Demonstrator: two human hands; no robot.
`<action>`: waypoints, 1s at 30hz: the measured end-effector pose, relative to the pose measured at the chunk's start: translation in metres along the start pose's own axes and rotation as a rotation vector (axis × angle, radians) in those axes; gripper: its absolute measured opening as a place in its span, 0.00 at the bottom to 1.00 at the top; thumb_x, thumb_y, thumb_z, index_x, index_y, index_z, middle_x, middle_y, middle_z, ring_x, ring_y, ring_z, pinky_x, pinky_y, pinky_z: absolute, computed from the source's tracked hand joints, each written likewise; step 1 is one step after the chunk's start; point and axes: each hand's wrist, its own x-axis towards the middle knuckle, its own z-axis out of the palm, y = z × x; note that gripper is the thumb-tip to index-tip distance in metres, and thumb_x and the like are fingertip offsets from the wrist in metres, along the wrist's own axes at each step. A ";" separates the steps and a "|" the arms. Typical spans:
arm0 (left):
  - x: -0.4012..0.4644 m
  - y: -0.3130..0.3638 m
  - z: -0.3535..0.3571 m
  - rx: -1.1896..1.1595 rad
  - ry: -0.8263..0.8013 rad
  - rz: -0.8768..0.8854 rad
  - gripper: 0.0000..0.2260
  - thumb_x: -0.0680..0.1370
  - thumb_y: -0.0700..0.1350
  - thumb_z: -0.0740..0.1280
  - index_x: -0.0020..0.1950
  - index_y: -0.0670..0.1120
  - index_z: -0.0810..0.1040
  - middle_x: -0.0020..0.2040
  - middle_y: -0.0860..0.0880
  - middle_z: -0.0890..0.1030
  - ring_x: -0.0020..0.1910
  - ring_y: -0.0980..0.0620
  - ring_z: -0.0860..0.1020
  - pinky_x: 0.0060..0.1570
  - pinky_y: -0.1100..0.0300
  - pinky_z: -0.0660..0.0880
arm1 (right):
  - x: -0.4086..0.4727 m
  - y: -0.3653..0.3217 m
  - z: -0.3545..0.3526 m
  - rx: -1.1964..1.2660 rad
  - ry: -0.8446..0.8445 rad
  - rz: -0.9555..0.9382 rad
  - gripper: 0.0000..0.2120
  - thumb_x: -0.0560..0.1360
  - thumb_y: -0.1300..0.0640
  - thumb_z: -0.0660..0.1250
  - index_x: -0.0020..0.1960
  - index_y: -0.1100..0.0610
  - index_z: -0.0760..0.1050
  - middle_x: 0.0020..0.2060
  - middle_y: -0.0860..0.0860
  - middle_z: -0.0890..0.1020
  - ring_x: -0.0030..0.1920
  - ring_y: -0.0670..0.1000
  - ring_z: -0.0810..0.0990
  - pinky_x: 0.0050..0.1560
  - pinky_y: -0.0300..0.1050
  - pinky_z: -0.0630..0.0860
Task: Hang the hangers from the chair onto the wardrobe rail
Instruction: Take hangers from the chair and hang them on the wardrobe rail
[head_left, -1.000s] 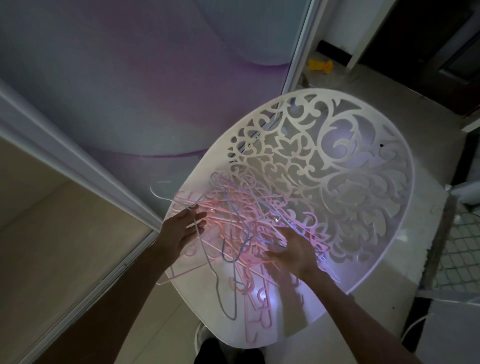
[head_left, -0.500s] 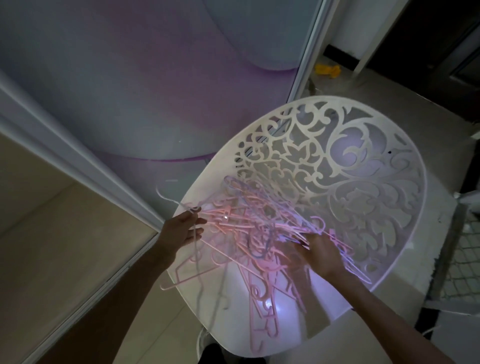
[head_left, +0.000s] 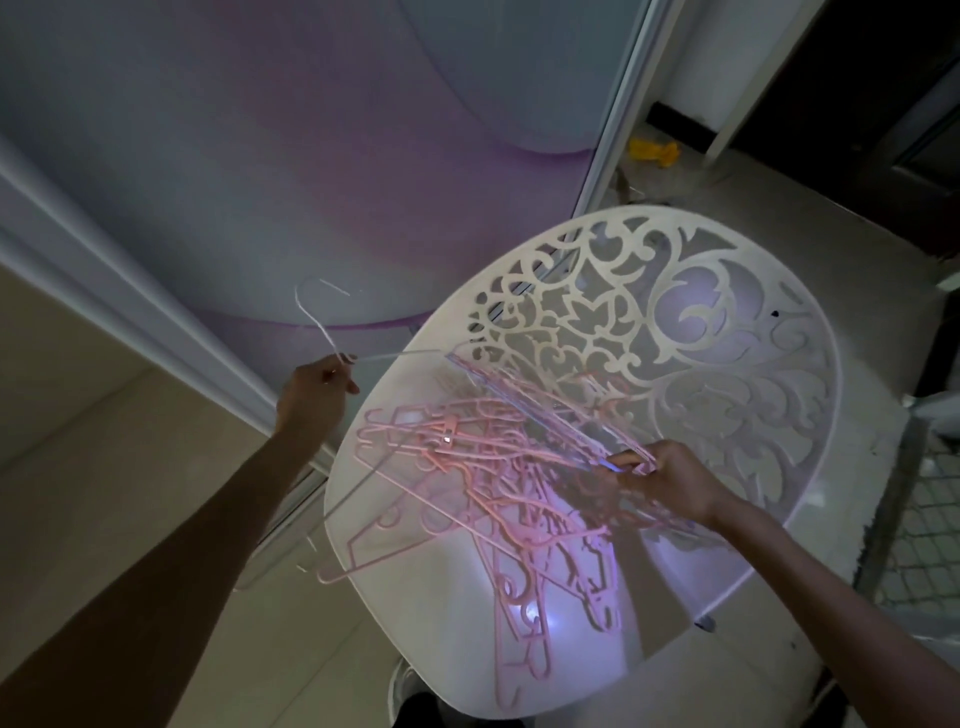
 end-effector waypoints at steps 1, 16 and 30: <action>0.006 0.003 0.004 -0.062 -0.050 -0.056 0.11 0.79 0.42 0.61 0.43 0.47 0.81 0.51 0.44 0.84 0.39 0.48 0.79 0.42 0.60 0.74 | -0.001 0.002 -0.001 0.020 -0.012 -0.018 0.09 0.70 0.72 0.68 0.47 0.64 0.83 0.25 0.32 0.78 0.26 0.28 0.72 0.32 0.28 0.66; -0.010 -0.006 -0.029 -0.238 -0.037 -0.144 0.12 0.80 0.42 0.61 0.60 0.40 0.78 0.28 0.55 0.81 0.21 0.64 0.74 0.24 0.70 0.70 | 0.003 -0.005 -0.051 0.063 -0.097 -0.005 0.13 0.69 0.67 0.73 0.42 0.48 0.82 0.29 0.33 0.81 0.32 0.28 0.72 0.38 0.25 0.69; -0.086 -0.009 0.018 -0.532 0.093 -0.104 0.10 0.80 0.37 0.60 0.58 0.42 0.78 0.29 0.55 0.80 0.23 0.65 0.72 0.23 0.76 0.66 | -0.013 -0.014 -0.051 0.374 -0.025 0.135 0.10 0.70 0.71 0.70 0.48 0.61 0.81 0.27 0.41 0.82 0.25 0.35 0.72 0.31 0.26 0.69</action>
